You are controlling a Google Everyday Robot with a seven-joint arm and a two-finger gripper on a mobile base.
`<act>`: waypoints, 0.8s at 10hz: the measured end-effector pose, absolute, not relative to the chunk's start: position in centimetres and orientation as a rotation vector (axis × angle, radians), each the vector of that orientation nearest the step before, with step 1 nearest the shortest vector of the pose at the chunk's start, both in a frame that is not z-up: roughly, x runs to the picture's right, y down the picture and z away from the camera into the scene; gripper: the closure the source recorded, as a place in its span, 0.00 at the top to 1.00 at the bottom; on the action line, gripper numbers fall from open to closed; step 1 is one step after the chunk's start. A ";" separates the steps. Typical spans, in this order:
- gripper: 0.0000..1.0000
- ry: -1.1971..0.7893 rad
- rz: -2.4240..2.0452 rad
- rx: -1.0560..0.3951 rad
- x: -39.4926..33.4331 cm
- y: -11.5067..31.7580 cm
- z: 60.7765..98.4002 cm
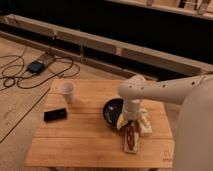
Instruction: Place the pepper on the white sponge
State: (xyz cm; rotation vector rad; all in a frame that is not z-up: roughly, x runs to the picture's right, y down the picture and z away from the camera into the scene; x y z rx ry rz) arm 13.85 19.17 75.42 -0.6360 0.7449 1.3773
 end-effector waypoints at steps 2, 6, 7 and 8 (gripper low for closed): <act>0.80 0.724 1.387 -0.597 12.8 16.0 75.0; 0.80 0.722 1.391 -0.594 12.8 15.7 74.9; 0.80 0.722 1.388 -0.595 12.7 15.7 75.0; 0.80 0.722 1.388 -0.596 12.7 15.7 75.0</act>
